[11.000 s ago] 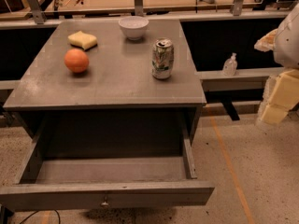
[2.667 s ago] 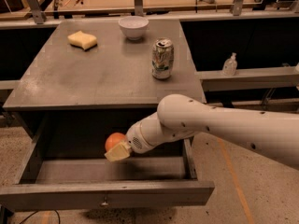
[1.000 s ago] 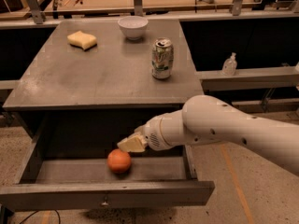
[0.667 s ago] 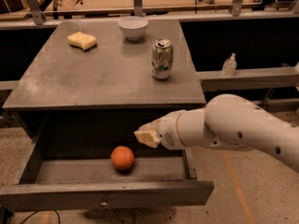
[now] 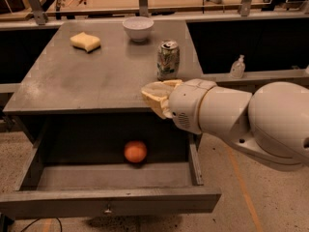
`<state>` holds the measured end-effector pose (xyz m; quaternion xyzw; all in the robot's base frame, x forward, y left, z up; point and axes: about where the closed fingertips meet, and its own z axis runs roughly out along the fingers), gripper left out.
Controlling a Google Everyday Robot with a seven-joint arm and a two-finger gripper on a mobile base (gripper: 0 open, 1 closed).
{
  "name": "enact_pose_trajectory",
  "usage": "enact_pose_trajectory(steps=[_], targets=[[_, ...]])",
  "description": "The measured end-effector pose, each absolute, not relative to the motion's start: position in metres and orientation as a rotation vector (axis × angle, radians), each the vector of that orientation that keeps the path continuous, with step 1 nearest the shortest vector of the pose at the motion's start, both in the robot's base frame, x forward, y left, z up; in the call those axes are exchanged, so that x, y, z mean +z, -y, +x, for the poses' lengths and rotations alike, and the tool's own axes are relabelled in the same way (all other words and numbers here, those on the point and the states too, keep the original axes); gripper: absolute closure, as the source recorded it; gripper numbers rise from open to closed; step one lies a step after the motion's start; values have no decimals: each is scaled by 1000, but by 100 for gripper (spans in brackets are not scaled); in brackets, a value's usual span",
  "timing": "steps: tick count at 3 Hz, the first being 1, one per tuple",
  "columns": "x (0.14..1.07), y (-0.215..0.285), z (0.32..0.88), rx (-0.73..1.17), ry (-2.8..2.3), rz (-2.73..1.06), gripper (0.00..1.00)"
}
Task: Place orange into top drawer
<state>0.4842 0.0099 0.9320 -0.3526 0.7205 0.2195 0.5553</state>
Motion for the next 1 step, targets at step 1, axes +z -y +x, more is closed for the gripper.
enact_pose_trajectory(steps=[1], targets=[[929,-2,479,474,-1696,-856,75]])
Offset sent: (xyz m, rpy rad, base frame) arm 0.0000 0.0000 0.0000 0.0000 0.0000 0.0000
